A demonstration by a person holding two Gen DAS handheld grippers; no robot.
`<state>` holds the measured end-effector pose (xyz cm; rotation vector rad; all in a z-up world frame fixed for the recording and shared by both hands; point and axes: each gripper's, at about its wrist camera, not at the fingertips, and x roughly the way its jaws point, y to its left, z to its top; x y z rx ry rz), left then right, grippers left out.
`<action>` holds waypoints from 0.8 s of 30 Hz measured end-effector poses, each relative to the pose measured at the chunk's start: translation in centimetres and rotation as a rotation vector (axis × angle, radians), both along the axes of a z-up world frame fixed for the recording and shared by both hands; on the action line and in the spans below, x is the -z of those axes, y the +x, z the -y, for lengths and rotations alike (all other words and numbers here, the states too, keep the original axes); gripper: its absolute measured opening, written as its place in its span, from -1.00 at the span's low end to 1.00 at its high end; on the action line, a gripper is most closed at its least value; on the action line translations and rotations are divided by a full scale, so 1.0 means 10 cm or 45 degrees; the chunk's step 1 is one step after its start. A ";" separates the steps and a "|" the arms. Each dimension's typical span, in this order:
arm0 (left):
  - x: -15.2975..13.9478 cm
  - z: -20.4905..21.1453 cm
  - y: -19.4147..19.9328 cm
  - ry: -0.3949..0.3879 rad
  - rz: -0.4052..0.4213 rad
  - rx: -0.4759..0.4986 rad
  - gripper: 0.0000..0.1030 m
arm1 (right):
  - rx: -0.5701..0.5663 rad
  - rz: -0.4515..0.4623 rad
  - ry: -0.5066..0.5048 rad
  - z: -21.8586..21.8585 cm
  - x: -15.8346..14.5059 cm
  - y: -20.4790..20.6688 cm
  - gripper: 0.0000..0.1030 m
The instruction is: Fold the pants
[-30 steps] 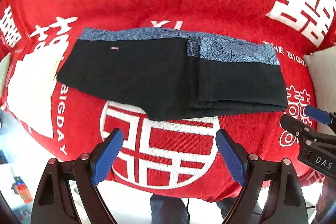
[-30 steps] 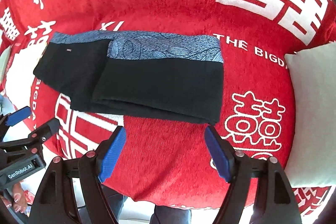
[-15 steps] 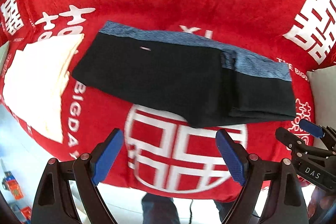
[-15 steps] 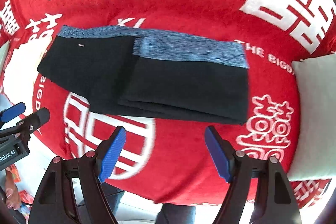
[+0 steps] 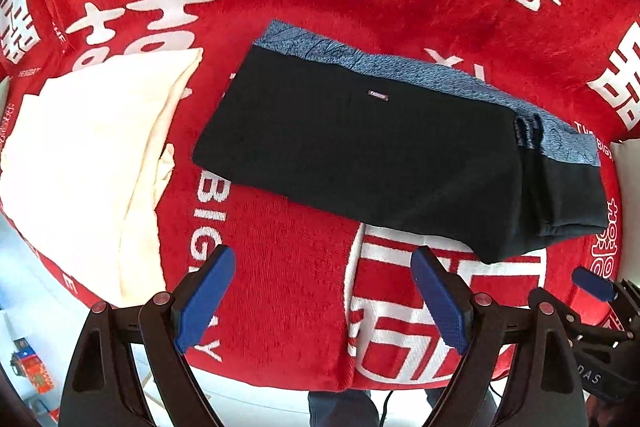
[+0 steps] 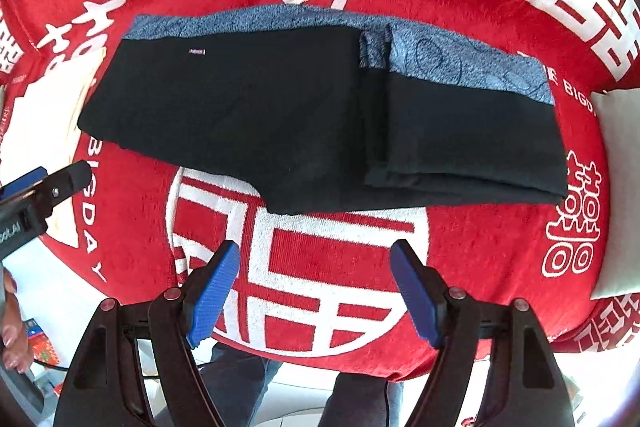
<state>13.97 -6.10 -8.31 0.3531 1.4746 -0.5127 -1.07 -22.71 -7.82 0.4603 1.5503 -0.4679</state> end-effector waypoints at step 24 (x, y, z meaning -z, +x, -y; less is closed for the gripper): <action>0.65 -0.38 0.40 -0.267 -0.202 -0.339 0.75 | 0.009 0.038 -0.099 0.36 0.43 0.22 0.56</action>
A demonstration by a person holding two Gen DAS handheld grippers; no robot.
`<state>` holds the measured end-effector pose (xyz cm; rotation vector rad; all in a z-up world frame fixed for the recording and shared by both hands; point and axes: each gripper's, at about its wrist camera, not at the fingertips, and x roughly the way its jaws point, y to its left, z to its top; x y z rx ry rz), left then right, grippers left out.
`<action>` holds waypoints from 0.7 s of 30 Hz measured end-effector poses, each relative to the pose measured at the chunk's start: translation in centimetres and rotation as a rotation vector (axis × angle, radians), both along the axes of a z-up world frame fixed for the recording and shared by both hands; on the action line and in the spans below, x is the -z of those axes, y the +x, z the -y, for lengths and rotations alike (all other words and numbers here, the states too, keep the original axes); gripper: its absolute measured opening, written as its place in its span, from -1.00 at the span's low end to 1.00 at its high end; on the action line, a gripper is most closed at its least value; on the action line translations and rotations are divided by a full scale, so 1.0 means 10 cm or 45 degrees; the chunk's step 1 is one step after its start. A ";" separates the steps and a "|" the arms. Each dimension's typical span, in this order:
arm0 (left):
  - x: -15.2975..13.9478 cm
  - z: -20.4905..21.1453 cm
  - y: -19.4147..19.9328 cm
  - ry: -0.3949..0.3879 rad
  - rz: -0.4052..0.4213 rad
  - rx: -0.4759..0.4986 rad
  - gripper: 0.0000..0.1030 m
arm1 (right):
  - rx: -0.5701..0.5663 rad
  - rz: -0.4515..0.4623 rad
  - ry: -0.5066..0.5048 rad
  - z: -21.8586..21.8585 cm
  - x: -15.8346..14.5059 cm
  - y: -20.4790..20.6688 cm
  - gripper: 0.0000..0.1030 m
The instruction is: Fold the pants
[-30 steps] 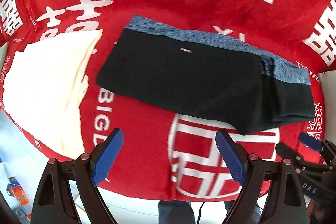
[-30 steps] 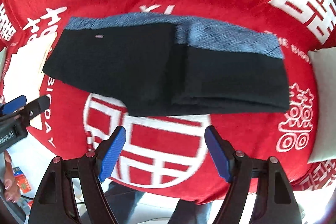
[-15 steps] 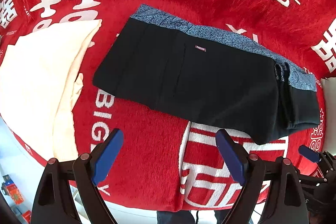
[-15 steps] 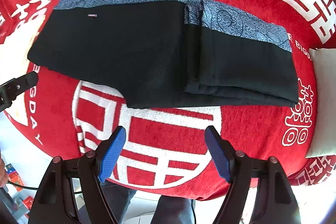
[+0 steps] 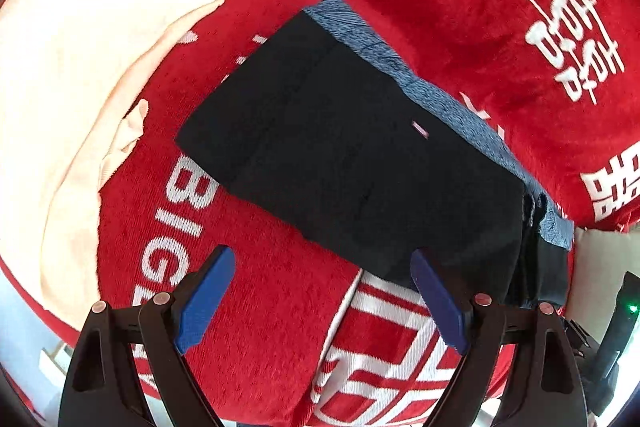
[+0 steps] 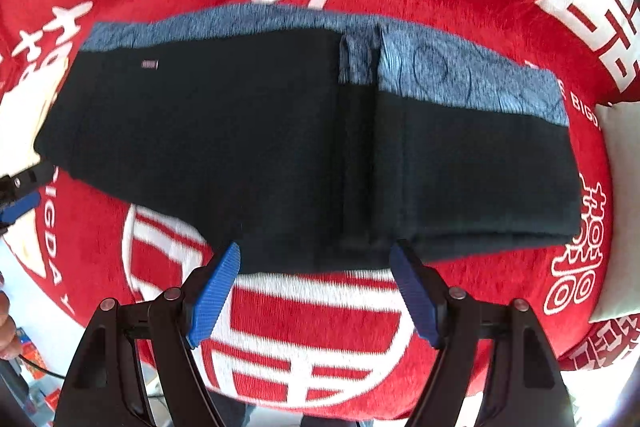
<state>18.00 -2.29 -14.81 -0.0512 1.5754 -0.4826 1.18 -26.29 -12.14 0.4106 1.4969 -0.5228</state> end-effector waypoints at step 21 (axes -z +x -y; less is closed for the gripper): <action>0.18 0.01 0.10 0.014 -0.003 -0.007 0.75 | -0.075 0.200 -0.171 0.00 -0.36 0.01 0.60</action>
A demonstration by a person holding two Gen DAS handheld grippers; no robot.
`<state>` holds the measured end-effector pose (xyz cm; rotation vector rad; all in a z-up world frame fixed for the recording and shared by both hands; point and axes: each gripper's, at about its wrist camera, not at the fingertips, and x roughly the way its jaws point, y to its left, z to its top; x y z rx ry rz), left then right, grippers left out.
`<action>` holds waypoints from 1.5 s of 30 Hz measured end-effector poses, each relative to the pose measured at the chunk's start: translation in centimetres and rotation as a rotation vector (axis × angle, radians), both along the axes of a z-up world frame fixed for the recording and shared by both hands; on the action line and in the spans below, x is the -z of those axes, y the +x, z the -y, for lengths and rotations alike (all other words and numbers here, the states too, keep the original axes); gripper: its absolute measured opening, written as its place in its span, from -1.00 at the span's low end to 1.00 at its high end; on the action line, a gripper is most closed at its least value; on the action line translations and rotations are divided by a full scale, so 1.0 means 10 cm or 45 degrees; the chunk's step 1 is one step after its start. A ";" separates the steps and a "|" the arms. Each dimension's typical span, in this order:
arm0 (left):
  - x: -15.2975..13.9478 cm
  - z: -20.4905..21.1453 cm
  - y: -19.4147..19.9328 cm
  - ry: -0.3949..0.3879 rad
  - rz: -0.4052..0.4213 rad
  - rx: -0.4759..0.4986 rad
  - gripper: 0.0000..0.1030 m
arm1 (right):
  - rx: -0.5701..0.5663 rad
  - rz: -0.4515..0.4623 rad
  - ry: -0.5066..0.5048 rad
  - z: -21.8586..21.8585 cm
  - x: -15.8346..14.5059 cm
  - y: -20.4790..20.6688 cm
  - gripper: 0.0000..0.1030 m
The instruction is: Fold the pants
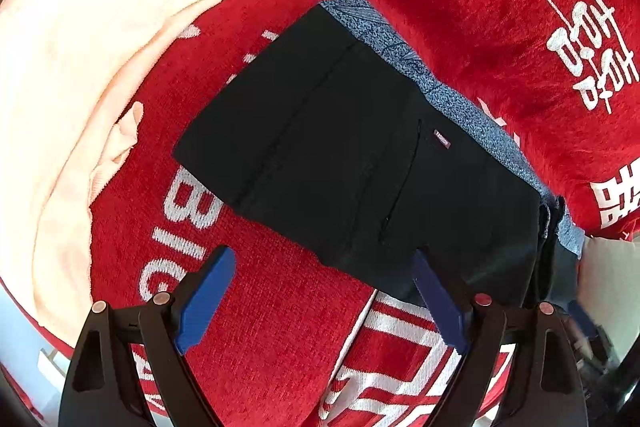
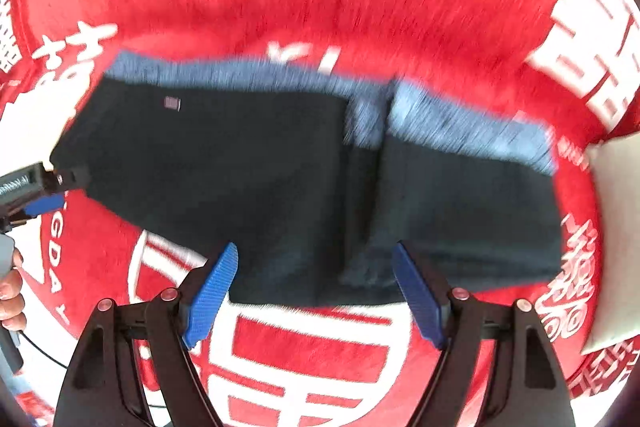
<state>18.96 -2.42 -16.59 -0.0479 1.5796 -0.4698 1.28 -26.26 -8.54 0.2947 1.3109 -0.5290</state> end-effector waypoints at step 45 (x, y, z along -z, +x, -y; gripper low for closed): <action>0.27 0.14 0.19 -0.233 0.027 -0.181 -0.06 | -0.070 -0.162 0.090 0.31 0.32 0.14 -0.07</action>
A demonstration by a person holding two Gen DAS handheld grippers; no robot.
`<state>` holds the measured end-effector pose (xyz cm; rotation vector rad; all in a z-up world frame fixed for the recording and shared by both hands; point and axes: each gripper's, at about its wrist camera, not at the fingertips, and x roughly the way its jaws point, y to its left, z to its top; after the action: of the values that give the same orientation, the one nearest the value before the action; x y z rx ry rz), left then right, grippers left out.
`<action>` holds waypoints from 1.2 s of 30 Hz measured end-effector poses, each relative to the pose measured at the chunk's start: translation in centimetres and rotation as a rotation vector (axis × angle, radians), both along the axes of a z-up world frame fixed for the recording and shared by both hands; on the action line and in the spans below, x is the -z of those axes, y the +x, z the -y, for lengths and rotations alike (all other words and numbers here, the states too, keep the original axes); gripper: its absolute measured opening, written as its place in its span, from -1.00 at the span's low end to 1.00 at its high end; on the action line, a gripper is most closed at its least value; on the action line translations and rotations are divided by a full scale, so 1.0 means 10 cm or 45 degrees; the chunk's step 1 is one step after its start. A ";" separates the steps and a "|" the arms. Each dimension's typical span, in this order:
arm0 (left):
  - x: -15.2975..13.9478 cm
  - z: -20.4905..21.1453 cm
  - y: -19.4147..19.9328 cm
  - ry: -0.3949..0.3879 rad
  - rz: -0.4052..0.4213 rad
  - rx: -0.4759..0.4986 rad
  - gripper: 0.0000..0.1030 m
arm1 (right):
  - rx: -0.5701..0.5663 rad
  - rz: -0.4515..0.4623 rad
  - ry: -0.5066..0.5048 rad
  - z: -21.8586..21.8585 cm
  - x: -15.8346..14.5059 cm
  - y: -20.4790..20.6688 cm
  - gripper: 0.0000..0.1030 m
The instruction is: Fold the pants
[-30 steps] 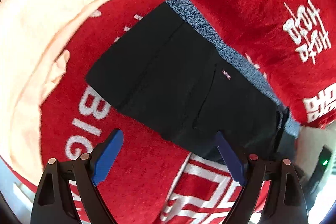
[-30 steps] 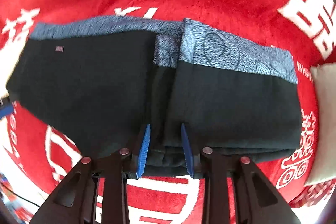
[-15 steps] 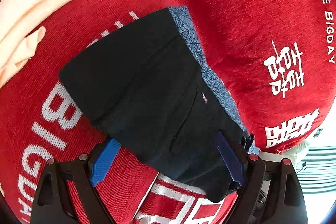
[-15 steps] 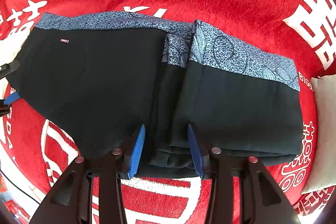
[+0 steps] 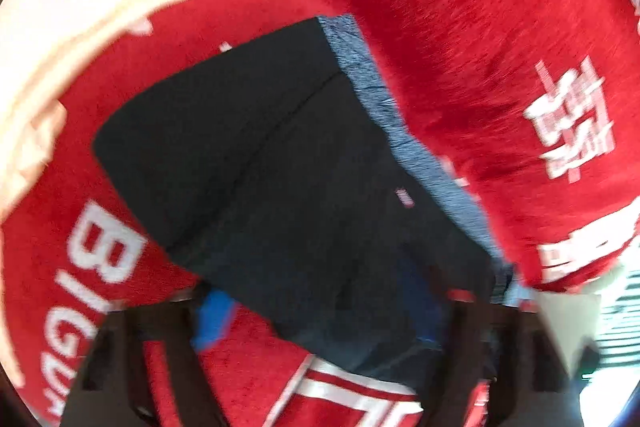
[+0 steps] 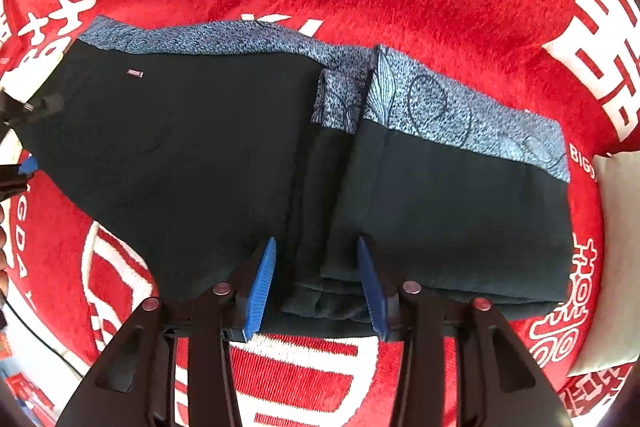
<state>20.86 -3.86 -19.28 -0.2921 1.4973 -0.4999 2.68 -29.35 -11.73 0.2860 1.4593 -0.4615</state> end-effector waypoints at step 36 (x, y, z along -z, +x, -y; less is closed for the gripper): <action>-0.63 0.78 -0.72 0.423 0.756 0.617 -0.42 | -0.519 -0.330 0.705 -1.09 0.14 2.61 -0.67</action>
<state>13.70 -11.70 -12.98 0.4614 1.0301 -0.6397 28.75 -18.47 -13.16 0.3626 1.8326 0.2550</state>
